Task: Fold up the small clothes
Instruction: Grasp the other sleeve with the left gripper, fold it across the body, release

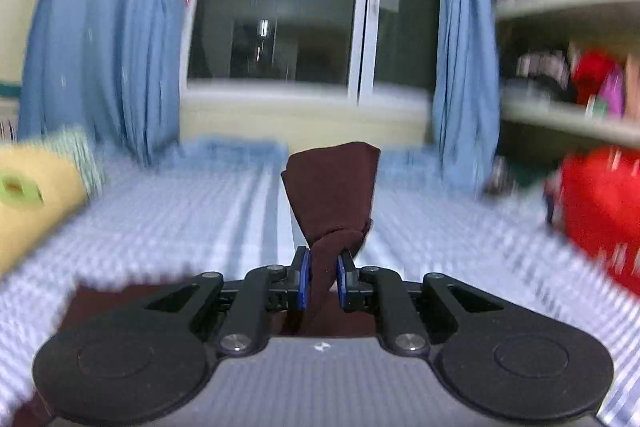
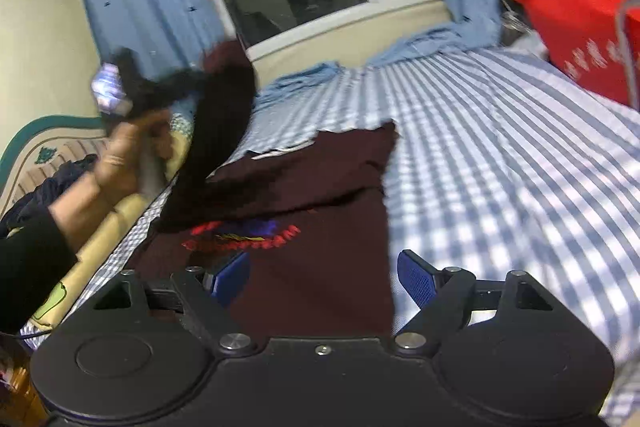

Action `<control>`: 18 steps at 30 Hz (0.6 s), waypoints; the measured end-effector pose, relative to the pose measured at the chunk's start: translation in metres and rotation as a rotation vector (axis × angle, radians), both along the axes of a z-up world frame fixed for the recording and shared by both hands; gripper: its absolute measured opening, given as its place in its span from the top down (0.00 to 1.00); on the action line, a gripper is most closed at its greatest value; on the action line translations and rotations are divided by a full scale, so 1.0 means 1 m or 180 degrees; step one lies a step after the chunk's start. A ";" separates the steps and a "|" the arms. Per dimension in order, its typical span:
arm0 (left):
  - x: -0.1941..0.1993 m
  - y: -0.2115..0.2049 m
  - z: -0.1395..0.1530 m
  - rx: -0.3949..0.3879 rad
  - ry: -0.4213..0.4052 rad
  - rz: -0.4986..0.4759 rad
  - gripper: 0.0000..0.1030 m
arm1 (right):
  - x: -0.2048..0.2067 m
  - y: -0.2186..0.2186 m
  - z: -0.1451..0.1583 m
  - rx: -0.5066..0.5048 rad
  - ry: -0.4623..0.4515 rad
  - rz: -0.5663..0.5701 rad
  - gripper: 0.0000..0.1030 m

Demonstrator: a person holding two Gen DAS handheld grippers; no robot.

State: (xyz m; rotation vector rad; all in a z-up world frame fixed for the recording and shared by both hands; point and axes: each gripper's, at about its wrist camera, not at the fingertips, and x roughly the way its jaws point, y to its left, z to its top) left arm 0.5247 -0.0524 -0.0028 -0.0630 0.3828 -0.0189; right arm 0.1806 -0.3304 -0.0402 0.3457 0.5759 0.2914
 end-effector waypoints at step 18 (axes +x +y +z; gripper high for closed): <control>-0.070 0.030 -0.016 0.0374 0.0325 -0.0498 0.19 | 0.076 0.015 0.008 -0.0024 -0.0093 0.0486 0.16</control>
